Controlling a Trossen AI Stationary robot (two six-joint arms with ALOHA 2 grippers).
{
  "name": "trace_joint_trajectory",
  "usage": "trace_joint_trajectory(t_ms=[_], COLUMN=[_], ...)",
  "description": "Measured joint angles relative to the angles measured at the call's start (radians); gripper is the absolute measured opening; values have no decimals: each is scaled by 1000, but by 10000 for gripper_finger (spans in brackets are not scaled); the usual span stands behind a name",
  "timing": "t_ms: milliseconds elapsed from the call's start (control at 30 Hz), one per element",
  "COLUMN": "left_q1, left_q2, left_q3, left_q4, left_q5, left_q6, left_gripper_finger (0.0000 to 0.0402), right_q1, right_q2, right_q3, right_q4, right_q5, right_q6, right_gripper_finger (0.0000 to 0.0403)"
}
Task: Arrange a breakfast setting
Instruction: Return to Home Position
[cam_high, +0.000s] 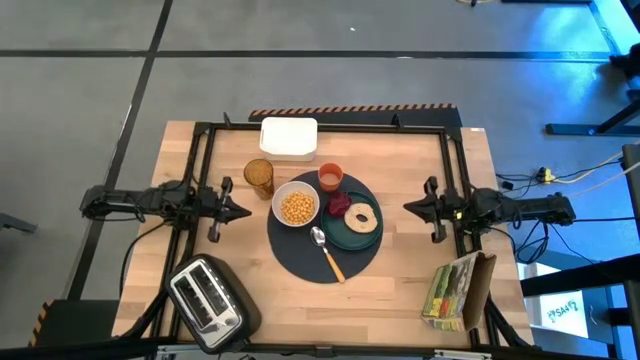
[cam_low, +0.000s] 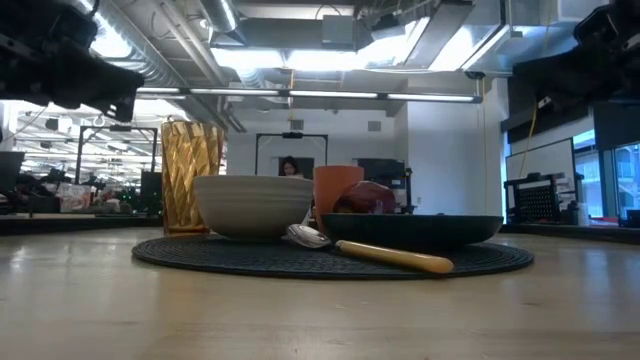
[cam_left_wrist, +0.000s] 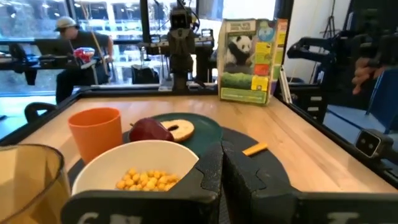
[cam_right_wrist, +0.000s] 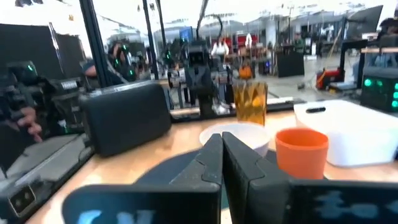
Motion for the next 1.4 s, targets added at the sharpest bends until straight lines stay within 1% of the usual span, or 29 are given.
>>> trace_joint_trajectory(t_ms=[167, 300, 400, 600, 1400], left_q1=[-11, -10, -11, -10, -10], left_q2=[0, 1, 1, 1, 2], left_q3=[-36, -36, -36, -36, -36], left_q4=[86, 86, 86, 85, 84], left_q5=[-35, -31, -20, -39, -42], left_q6=[31, 23, 16, -1, 1], left_gripper_finger=[0, 0, 0, 0, 0], right_q1=[0, 0, 0, 0, 0], right_q2=[1, 1, 0, 2, 1], right_q3=[0, 0, 0, 0, 0], right_q4=[-49, -37, -33, -73, -77], right_q5=[19, 54, 49, 21, 24], right_q6=[-27, -28, -27, -26, -26], right_gripper_finger=[0, 0, 0, 0, 0])
